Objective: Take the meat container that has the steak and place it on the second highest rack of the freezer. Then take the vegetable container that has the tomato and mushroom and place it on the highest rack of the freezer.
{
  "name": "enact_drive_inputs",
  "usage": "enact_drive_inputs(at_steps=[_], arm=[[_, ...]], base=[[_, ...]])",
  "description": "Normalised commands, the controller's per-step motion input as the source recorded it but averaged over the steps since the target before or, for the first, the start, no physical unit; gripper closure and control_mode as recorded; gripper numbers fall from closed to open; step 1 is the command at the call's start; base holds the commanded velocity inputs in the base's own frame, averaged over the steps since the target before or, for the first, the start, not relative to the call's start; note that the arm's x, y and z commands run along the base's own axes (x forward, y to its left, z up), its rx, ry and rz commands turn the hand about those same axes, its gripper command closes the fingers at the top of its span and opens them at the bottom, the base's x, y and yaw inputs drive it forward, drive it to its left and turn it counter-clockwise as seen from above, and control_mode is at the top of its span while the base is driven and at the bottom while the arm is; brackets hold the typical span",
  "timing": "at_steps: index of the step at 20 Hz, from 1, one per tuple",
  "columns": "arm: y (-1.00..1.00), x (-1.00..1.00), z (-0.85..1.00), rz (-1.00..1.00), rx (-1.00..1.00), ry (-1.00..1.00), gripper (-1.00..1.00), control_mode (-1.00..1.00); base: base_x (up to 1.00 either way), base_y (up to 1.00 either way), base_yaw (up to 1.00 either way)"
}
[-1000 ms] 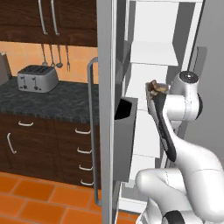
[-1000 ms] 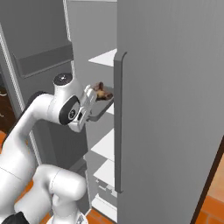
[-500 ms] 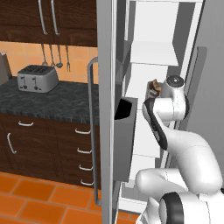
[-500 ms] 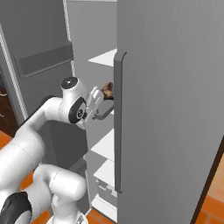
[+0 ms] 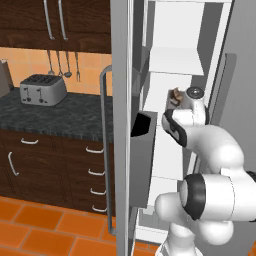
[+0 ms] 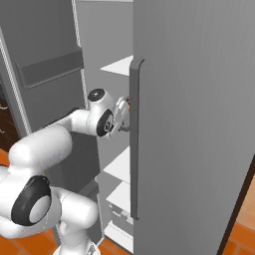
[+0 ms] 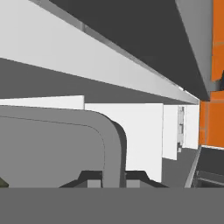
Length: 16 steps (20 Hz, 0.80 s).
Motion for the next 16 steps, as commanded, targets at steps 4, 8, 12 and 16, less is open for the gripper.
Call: enact_drive_inputs(at_steps=[4,8,12,16], arm=[[0.00,0.41,-0.32,0.00,0.00,0.00,1.00,-1.00],[-0.04,0.52,-0.22,0.00,0.00,0.00,1.00,-1.00],[-0.26,0.62,-0.17,0.00,0.00,-0.01,1.00,-1.00],[-0.31,0.62,-0.13,0.00,0.00,0.00,1.00,-1.00]], base=[[0.00,0.00,0.00],[0.00,0.00,0.00],[0.00,0.00,0.00],[0.00,0.00,0.00]])
